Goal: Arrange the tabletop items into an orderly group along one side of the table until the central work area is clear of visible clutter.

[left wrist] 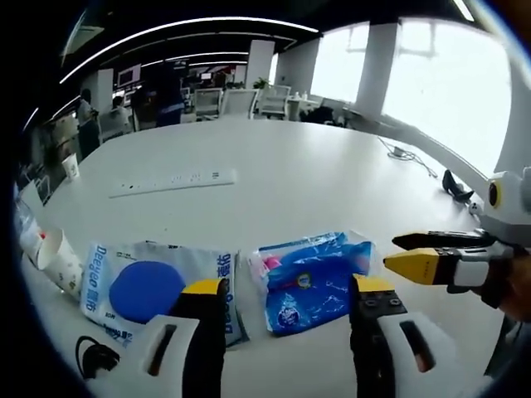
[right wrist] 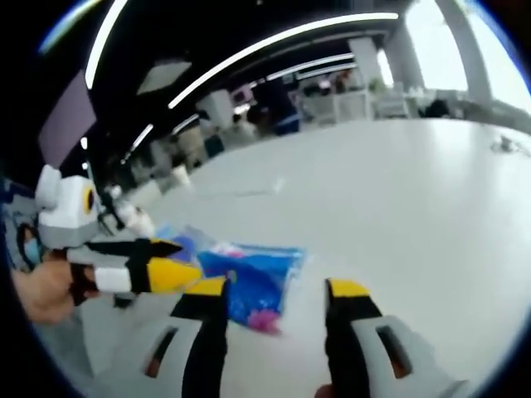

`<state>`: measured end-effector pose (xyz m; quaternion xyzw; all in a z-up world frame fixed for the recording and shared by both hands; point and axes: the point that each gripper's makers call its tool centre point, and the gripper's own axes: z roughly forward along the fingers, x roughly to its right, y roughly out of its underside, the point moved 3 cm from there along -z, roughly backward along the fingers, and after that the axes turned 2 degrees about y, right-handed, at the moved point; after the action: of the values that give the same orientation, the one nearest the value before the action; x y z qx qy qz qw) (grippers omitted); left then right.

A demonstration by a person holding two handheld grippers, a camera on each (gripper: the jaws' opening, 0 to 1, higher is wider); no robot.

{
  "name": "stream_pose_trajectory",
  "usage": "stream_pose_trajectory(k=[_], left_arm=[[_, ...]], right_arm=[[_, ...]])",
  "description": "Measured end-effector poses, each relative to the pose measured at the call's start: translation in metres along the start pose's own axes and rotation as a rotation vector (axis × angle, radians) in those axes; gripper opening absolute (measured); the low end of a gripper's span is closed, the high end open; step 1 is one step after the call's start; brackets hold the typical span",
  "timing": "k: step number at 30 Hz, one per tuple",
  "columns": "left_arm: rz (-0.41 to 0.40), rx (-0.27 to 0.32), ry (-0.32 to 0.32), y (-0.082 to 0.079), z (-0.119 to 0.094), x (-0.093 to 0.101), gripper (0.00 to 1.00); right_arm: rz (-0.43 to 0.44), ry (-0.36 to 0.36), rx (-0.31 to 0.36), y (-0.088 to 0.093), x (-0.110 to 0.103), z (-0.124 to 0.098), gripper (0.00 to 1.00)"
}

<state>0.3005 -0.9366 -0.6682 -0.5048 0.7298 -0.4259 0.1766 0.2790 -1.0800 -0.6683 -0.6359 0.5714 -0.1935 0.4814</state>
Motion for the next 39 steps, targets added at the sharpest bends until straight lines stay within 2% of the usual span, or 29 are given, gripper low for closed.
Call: stream_pose_trajectory(k=[5, 8, 11, 22, 29, 35, 39], left_arm=[[-0.001, 0.004, -0.009, 0.001, -0.004, 0.000, 0.82], [-0.004, -0.001, -0.022, 0.003, -0.008, -0.003, 0.90], [-0.012, 0.001, -0.022, 0.004, -0.013, -0.005, 0.93], [0.001, 0.017, -0.023, -0.005, -0.030, -0.015, 0.95], [0.022, 0.038, 0.008, -0.012, -0.042, -0.011, 0.96], [0.026, 0.038, 0.020, -0.010, -0.058, -0.016, 0.96], [0.025, 0.040, 0.024, -0.007, -0.071, -0.025, 0.96]], right_arm=[[-0.030, 0.007, 0.019, -0.005, -0.005, -0.003, 0.65], [-0.041, 0.012, 0.027, -0.007, -0.007, -0.007, 0.70], [-0.051, 0.008, 0.037, -0.009, -0.010, -0.009, 0.73], [-0.076, 0.007, 0.059, -0.016, -0.024, -0.016, 0.79], [-0.084, 0.027, 0.075, -0.018, -0.030, -0.026, 0.79], [-0.083, 0.050, 0.086, -0.018, -0.039, -0.035, 0.79], [-0.089, 0.050, 0.088, -0.016, -0.055, -0.038, 0.79]])
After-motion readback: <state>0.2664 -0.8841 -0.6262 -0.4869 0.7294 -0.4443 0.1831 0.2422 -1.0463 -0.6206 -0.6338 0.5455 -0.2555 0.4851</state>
